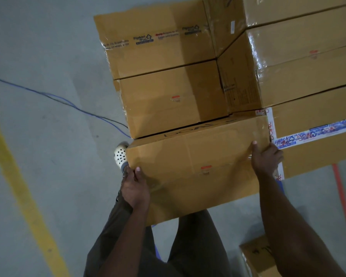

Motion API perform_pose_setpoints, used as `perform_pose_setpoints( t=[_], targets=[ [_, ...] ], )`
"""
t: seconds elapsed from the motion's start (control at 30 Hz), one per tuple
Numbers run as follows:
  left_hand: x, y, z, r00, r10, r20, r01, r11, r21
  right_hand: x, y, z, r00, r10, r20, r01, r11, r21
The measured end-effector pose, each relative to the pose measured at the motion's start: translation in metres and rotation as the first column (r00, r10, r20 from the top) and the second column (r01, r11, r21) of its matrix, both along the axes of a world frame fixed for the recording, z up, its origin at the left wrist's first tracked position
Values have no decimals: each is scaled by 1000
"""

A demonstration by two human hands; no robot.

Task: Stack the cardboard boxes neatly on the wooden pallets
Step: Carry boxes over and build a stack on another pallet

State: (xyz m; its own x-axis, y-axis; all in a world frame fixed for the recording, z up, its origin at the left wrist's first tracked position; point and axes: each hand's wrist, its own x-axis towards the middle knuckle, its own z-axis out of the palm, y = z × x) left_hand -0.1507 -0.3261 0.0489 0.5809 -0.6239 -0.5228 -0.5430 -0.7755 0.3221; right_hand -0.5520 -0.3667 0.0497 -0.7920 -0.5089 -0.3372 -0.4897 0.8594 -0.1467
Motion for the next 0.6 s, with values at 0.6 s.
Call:
perform_pose_setpoints(
  t=[0.6],
  targets=[
    [0,4,-7,1000,14,-1,-14,999,38,5,1,-4,998,63,-27,-60,995,82]
  ],
)
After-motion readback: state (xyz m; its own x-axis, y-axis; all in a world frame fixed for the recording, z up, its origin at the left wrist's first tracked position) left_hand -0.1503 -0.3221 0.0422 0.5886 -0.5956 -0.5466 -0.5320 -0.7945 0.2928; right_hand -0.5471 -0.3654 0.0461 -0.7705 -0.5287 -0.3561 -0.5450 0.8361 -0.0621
